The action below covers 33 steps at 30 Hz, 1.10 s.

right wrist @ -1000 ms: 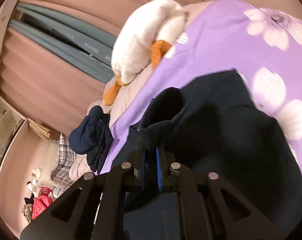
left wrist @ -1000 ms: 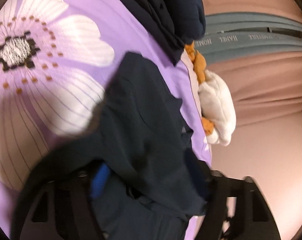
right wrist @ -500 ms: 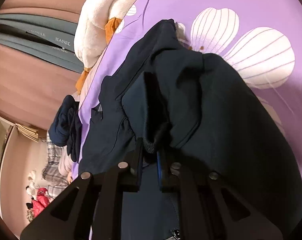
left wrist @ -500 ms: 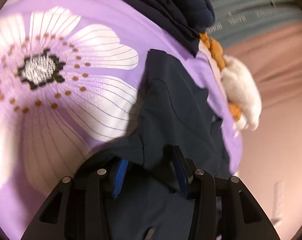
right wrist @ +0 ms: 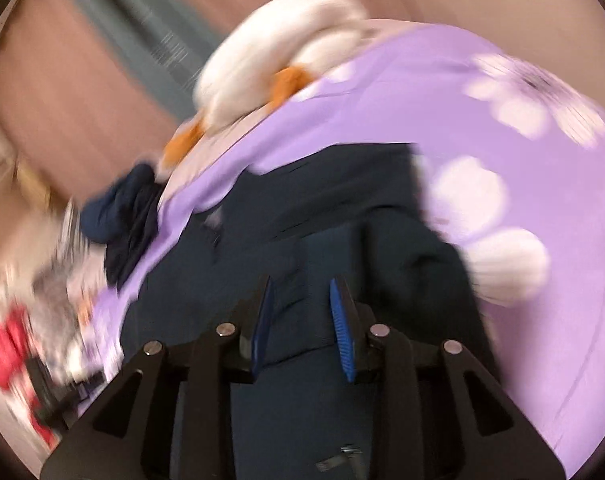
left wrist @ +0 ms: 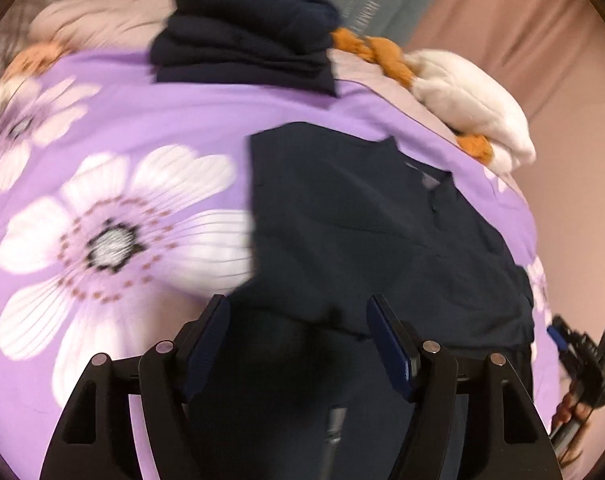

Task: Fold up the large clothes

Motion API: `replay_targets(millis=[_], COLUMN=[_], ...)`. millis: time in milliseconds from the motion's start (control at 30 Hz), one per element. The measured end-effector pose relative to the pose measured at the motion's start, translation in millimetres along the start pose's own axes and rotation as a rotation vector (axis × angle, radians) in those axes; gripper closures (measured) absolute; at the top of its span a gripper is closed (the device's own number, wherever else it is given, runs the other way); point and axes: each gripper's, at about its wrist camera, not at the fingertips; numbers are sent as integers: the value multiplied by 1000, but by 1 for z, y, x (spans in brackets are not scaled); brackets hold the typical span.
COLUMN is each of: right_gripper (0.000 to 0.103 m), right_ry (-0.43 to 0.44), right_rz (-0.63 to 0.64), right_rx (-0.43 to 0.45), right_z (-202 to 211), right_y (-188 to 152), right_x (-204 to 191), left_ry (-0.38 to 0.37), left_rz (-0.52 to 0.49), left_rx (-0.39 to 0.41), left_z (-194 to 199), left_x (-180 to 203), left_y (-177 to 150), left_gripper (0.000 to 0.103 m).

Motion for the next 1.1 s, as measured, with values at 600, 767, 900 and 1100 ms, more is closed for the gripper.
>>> replay_targets(millis=[600,767,900,1100], right_gripper=[79,80,77,64], right_ry=[-100,-75,-79,-76], right_rz=[404,362,372,314], right_rx=[-127,-142,-150,-57], right_z=[-71,-62,-47,-24], right_y=[-47,-51,-56,-38], right_x=[-52,-38,-35,-32], left_ry=[24,59,56,112], left_rz=[-243,-286,-263,-220], left_rx=[-222,-230,-201,-87], left_z=[-91,-80,-59,-28], left_x=[41,47,42,25], left_y=[-29,-37,-41,-24], left_gripper=[33,33,33,33])
Point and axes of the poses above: each gripper's, at about its wrist camera, not at the fingertips, and z roughly against the way its jaws point, x to its right, y to its top, and after that the axes turned 14 degrees about -y, right-handed
